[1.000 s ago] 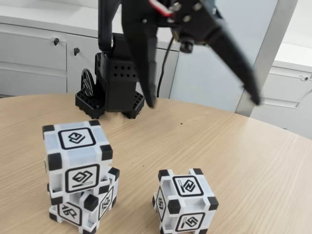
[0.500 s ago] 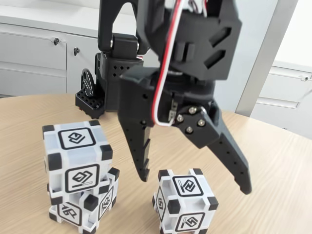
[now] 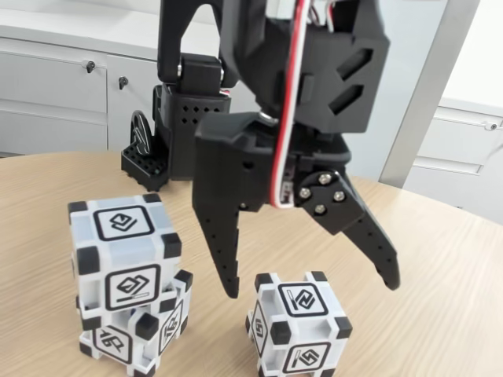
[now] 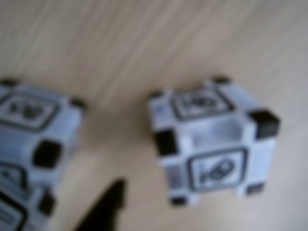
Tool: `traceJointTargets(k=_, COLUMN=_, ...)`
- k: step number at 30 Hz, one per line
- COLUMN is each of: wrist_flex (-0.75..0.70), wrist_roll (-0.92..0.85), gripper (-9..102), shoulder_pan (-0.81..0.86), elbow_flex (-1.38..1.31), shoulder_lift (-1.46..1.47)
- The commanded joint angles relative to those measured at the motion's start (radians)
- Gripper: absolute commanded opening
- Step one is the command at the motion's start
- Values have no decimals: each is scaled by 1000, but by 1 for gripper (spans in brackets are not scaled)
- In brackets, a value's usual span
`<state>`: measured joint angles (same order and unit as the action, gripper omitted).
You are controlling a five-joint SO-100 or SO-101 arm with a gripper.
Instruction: Stack cubes from left to right.
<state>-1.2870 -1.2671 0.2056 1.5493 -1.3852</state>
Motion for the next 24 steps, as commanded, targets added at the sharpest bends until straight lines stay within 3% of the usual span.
traceJointTargets(k=1, wrist_flex=6, wrist_roll=-35, gripper=46, shoulder_pan=-8, elbow_flex=-29, shoulder_lift=12)
traceJointTargets(k=10, wrist_flex=103, wrist_roll=-20, gripper=46, shoulder_pan=-8, elbow_flex=-31, shoulder_lift=129)
traceJointTargets(k=14, wrist_flex=172, wrist_roll=-23, gripper=40, shoulder_pan=-8, elbow_flex=-29, shoulder_lift=135)
traceJointTargets(k=24, wrist_flex=186, wrist_roll=-63, gripper=40, shoulder_pan=-8, elbow_flex=-29, shoulder_lift=173)
